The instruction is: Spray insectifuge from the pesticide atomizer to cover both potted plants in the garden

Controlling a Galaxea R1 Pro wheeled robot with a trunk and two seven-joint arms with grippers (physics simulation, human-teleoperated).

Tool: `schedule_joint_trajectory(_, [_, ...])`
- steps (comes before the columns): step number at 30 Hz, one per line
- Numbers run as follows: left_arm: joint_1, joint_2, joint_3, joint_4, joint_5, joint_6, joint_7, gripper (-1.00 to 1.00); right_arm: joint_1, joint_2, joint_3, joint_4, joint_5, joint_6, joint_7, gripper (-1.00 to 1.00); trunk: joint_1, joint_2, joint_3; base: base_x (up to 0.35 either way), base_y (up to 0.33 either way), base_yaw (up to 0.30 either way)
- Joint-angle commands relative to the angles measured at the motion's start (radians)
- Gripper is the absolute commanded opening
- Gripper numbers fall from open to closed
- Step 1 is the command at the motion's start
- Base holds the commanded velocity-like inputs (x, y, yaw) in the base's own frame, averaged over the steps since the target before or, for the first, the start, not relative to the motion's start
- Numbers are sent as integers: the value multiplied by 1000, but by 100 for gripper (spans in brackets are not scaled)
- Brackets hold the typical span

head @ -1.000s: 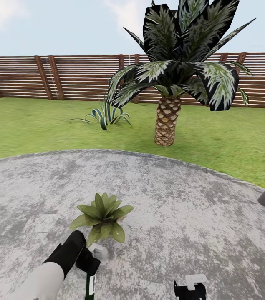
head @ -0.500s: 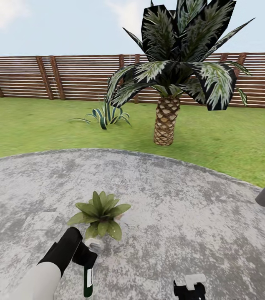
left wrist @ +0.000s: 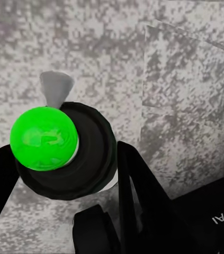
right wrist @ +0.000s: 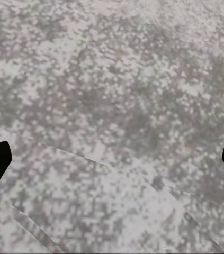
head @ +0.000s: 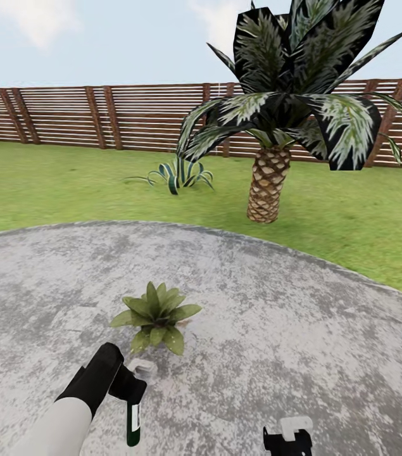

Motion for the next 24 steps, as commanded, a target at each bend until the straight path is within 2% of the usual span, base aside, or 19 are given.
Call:
schedule_joint_trajectory(1, [-1,-2,8,-3,-10,4,-9,-100,0,-3,9,2,-5,-2,-1,100,0,0,-1,76,-65,4])
schedule_joint_trajectory(6, [-14,-6,7,-3,-10,12,-8,-100,-1,2,9,0,-5,-2,-2,100,0,0,-1,11,-9,1])
schedule_joint_trajectory(7, [-40,0,6,-7,-10,80,-8,-100,0,0,9,0,-7,-2,-2,100,0,0,-1,0,0,0])
schedule_joint_trajectory(13, [-36,28,8,-8,-5,84,61,-100,0,2,9,0,-7,-2,-3,100,0,0,-1,0,0,28])
schedule_joint_trajectory(18, [-40,6,10,-11,0,85,70,-100,0,0,9,0,-7,-2,-4,100,0,0,-1,0,0,233])
schedule_joint_trajectory(24, [-40,1,12,-12,0,85,70,-100,0,0,9,0,-7,-2,-4,100,0,0,-1,144,-89,47])
